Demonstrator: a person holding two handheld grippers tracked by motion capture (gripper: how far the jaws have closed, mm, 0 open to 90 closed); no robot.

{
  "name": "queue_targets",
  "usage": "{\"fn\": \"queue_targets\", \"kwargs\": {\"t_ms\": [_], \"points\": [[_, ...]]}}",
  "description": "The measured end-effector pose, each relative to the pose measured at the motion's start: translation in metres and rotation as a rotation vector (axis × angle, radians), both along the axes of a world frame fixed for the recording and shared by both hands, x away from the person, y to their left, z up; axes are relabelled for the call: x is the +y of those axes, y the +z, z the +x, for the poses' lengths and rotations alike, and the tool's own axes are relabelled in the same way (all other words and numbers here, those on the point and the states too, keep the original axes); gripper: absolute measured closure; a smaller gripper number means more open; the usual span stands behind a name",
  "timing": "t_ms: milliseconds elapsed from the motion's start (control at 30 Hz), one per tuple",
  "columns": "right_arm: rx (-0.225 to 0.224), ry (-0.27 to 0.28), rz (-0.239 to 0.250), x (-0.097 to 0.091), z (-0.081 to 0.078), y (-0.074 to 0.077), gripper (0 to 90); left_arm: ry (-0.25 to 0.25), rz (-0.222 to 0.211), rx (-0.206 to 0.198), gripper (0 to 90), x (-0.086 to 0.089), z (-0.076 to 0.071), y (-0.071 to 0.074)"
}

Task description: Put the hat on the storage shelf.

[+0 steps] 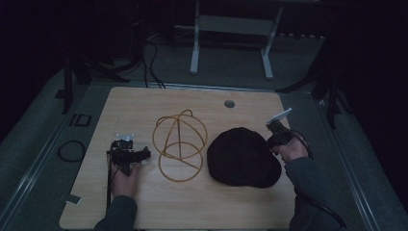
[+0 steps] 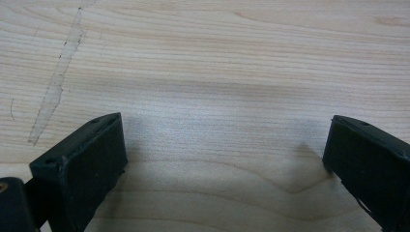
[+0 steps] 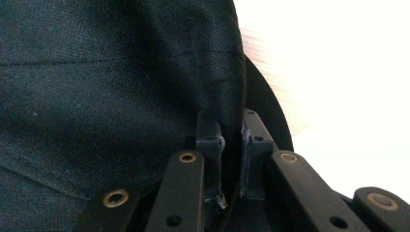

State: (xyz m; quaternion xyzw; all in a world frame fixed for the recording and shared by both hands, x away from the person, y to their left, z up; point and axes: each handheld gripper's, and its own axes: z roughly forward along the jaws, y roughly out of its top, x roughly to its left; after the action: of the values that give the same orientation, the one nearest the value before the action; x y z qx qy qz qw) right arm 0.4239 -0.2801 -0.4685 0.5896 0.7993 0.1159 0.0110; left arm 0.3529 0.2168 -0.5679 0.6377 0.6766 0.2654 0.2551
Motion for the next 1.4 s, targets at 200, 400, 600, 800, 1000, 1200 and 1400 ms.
{"fn": "queue_targets", "kwargs": {"t_ms": [200, 400, 600, 800, 1000, 1200, 1400], "points": [[-0.006, 0.009, 0.018, 0.000, 0.005, 0.017, 81.8, 0.000, 0.000, 0.000, 1.2, 0.000, 0.000, 0.000], [-0.012, 0.028, 0.005, 0.001, 0.009, 0.036, 81.7, 0.000, 0.000, 0.000, 1.2, 0.000, 0.000, 0.000], [-0.011, 0.036, 0.019, -0.001, 0.013, 0.049, 81.7, 0.003, -0.003, -0.001, 1.2, 0.000, 0.000, 0.000], [-0.005, 0.040, 0.026, -0.003, 0.015, 0.058, 81.6, 0.000, -0.003, -0.002, 1.2, -0.001, 0.000, 0.000], [-0.008, 0.030, 0.043, -0.008, 0.018, 0.069, 81.6, -0.002, -0.003, -0.003, 1.2, -0.001, 0.000, 0.000], [-0.019, 0.027, 0.050, -0.013, 0.019, 0.084, 81.6, -0.001, -0.004, -0.004, 1.2, -0.001, 0.000, 0.000], [-0.022, 0.021, 0.067, -0.018, 0.020, 0.095, 81.6, -0.003, -0.003, -0.002, 1.2, -0.001, 0.000, 0.000]]}}
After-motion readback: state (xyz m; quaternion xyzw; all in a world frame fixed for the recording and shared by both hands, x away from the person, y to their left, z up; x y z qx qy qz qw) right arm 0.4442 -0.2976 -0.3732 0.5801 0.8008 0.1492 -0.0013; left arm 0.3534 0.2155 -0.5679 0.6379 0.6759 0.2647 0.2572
